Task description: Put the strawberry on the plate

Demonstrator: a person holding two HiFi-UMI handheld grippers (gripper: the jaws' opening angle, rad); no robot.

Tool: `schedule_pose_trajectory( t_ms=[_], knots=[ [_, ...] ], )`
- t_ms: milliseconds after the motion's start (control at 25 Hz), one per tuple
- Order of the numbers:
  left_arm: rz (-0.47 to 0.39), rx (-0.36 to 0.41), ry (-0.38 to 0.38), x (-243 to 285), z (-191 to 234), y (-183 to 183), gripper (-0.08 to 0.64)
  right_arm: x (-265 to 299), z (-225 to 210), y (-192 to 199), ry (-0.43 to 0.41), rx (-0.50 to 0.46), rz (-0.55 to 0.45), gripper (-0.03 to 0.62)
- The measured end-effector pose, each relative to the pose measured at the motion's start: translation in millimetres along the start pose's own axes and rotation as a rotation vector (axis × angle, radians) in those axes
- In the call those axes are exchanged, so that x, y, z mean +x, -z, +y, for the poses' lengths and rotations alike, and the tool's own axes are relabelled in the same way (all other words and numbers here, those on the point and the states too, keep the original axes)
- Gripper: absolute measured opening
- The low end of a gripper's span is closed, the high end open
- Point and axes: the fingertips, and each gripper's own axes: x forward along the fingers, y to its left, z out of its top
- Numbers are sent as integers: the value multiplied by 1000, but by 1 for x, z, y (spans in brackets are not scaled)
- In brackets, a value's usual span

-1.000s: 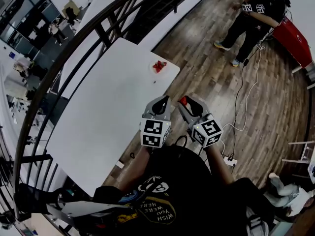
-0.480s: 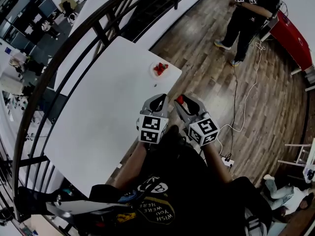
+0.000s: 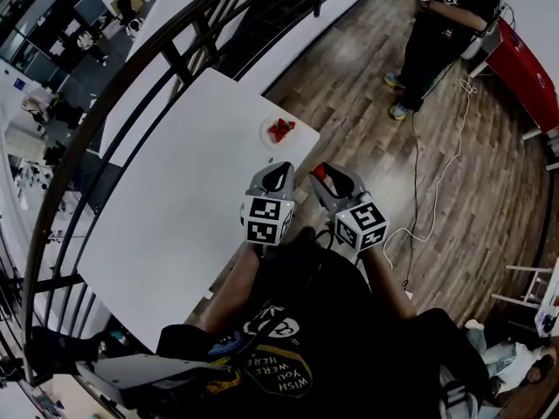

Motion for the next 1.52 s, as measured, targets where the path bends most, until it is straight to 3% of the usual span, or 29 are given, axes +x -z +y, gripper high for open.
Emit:
schedule_pose_trajectory(
  t_ms=[160,640,1200,1520],
  knots=[
    [42,-7,-46,13,7,10,5,7,-9,6,-40,6,23,138],
    [47,-64,-88,34,14,30,5,38,-34,36,-110,43,96,138],
    [39,-60,-20,80,79,7,5,112,-58,27,-67,43,123,138],
    [76,-59,25,100,112,19,5,149,-60,23,-66,43,111,138]
  ],
)
